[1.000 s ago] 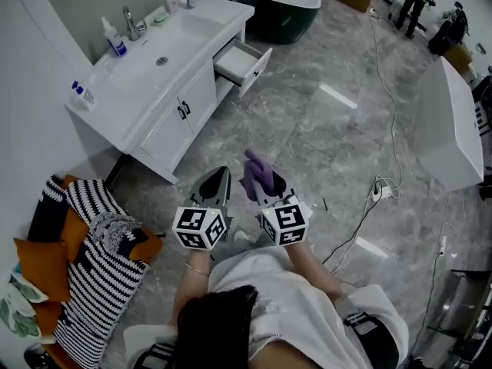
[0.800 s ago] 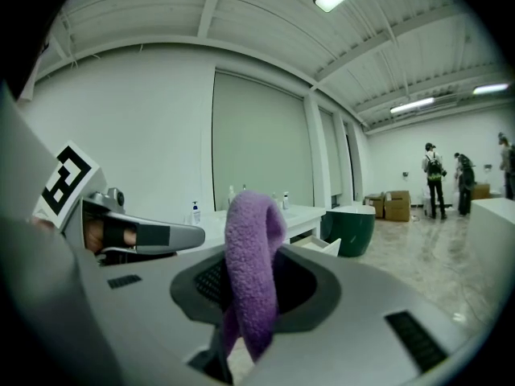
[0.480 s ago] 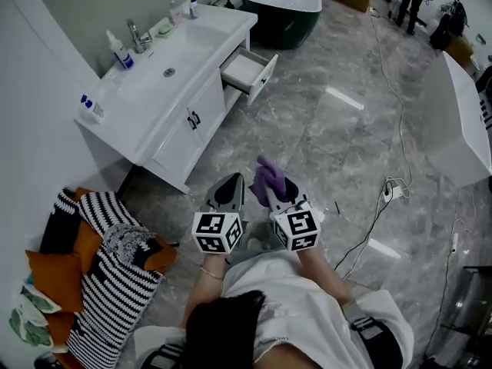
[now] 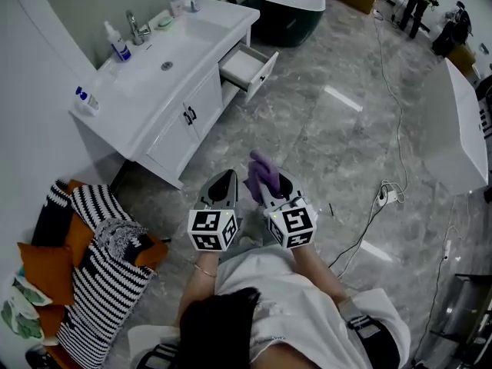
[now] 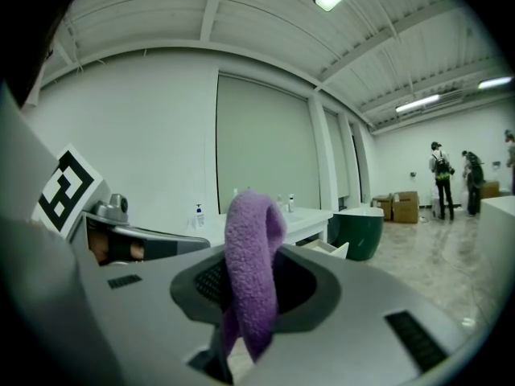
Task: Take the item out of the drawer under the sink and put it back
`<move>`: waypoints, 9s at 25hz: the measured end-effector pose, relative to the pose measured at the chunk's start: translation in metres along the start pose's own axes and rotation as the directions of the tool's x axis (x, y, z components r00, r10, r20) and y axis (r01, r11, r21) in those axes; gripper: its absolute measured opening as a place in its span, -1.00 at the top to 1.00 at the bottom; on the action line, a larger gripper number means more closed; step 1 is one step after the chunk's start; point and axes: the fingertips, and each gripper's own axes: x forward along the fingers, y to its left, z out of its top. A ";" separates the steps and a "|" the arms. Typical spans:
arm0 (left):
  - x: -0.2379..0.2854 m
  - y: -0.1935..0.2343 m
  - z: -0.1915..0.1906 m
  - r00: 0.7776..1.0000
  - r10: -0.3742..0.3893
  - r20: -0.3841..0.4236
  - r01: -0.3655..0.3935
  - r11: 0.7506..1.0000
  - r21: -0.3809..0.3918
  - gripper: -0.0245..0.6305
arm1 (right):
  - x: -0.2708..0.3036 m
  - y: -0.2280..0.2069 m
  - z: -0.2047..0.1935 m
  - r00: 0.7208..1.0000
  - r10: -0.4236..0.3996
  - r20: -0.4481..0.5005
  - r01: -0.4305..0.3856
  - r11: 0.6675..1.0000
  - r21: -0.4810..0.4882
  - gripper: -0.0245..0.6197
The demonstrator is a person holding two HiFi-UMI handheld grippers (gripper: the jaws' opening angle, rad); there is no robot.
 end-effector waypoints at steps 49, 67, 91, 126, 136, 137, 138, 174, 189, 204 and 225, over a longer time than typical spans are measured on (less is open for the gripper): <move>0.288 0.008 0.069 0.984 0.176 -0.010 -0.176 0.980 -0.095 0.92 | 0.198 -0.247 0.006 0.961 0.182 -0.207 -0.171 0.983 0.067 0.59; 0.319 0.023 0.076 0.981 0.195 0.003 -0.195 0.979 -0.054 0.92 | 0.218 -0.273 0.004 0.968 0.127 -0.215 -0.125 0.992 0.024 0.58; 0.416 0.113 0.106 0.983 0.171 -0.065 -0.175 0.983 -0.058 0.92 | 0.340 -0.298 0.028 0.964 0.093 -0.248 -0.090 0.996 0.025 0.58; 0.525 0.220 0.133 0.981 0.008 -0.196 -0.012 1.000 -0.019 0.92 | 0.506 -0.317 0.066 0.970 -0.033 -0.239 0.054 0.995 0.079 0.58; 0.547 0.221 0.124 0.977 0.017 -0.214 -0.024 0.999 -0.032 0.92 | 0.519 -0.341 0.062 0.971 -0.030 -0.236 0.052 0.995 0.087 0.58; 0.550 0.220 0.121 0.976 0.019 -0.215 -0.026 0.999 -0.033 0.92 | 0.521 -0.346 0.061 0.971 -0.028 -0.239 0.051 0.995 0.089 0.58; 0.553 0.221 0.119 0.975 0.024 -0.221 -0.032 0.999 -0.032 0.92 | 0.522 -0.351 0.060 0.970 -0.025 -0.243 0.048 0.995 0.090 0.58; 0.680 0.290 0.002 0.868 0.256 -0.426 -0.342 0.929 -0.138 0.92 | 0.678 -0.412 -0.088 0.845 0.253 -0.472 -0.199 0.967 0.162 0.58; 0.706 0.315 -0.047 0.827 0.303 -0.473 -0.406 0.905 -0.130 0.92 | 0.725 -0.418 -0.163 0.788 0.270 -0.553 -0.189 0.961 0.200 0.56; 0.708 0.332 -0.070 0.796 0.339 -0.501 -0.468 0.870 -0.154 0.92 | 0.747 -0.413 -0.199 0.751 0.274 -0.601 -0.167 0.959 0.229 0.52; 0.698 0.326 -0.053 0.808 0.323 -0.492 -0.451 0.878 -0.163 0.92 | 0.721 -0.412 -0.162 0.798 0.238 -0.554 -0.122 0.964 0.238 0.07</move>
